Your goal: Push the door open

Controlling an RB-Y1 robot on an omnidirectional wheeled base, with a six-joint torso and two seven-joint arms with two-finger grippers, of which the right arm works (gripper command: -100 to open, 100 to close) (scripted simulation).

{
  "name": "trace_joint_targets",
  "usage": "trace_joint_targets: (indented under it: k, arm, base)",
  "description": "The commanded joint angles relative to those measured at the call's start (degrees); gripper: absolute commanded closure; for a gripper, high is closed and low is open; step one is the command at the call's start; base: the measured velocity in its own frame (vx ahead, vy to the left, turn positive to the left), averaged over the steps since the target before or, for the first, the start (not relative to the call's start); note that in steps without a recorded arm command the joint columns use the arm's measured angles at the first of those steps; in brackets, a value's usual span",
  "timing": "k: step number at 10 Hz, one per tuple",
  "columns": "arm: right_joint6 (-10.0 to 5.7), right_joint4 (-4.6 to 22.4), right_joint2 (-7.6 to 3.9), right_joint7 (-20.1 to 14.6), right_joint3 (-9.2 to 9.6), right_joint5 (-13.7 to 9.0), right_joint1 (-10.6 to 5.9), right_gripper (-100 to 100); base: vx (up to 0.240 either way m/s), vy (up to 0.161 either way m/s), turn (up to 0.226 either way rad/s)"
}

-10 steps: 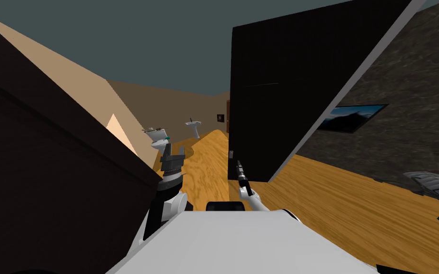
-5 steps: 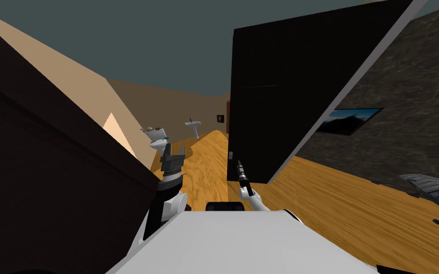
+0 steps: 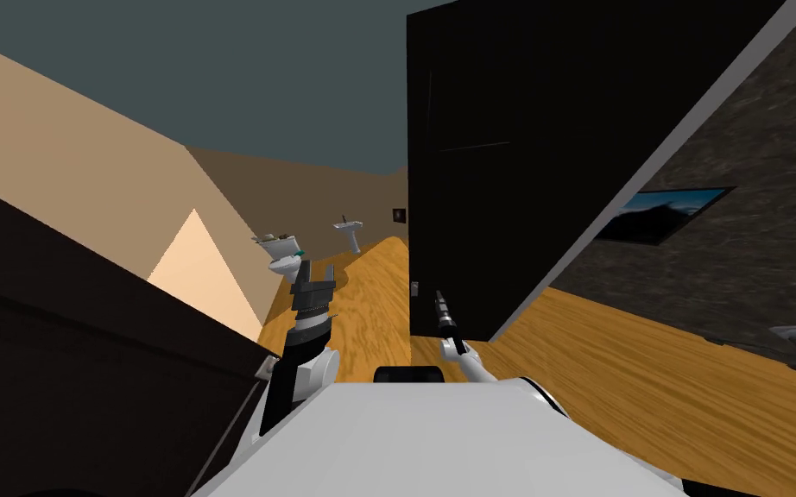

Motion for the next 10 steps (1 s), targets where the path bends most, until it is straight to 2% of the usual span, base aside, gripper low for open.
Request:
trace_joint_targets:
  k: [1,3,4,5,6,7,8,9,10]
  arm:
    - [-0.2,0.4,-0.55,0.0,-0.12,-0.1,-0.18,-100]
    - [-0.33,0.4,-0.09,0.2,-0.28,-0.2,-0.15,-100]
    - [-0.4,0.5,0.58,0.3,-0.37,-0.2,-0.14,-100]
    - [-0.4,0.5,0.58,0.3,-0.37,-0.2,-0.14,-100]
    - [-0.5,0.5,2.19,0.4,-0.5,-0.3,-0.12,-100]
    - [-0.5,0.6,2.19,0.4,-0.5,-0.3,-0.12,-100]
    - [-0.55,0.5,3.52,0.5,-0.57,-0.3,-0.11,-100]
    - [-0.58,0.5,4.26,0.5,-0.6,-0.4,-0.11,-100]
    - [-0.55,1.0,3.54,0.5,-0.72,-0.4,-0.18,-100]
  base:
    - [0.192,0.03,0.02]
    - [0.172,0.107,0.021]
    - [0.146,0.14,0.02]
    - [0.091,0.08,0.004]
    - [0.095,0.096,0.028]
    - [0.09,0.081,-0.003]
    - [0.081,0.069,-0.013]
    - [0.07,0.081,0.021]
    - [0.024,0.034,-0.003]
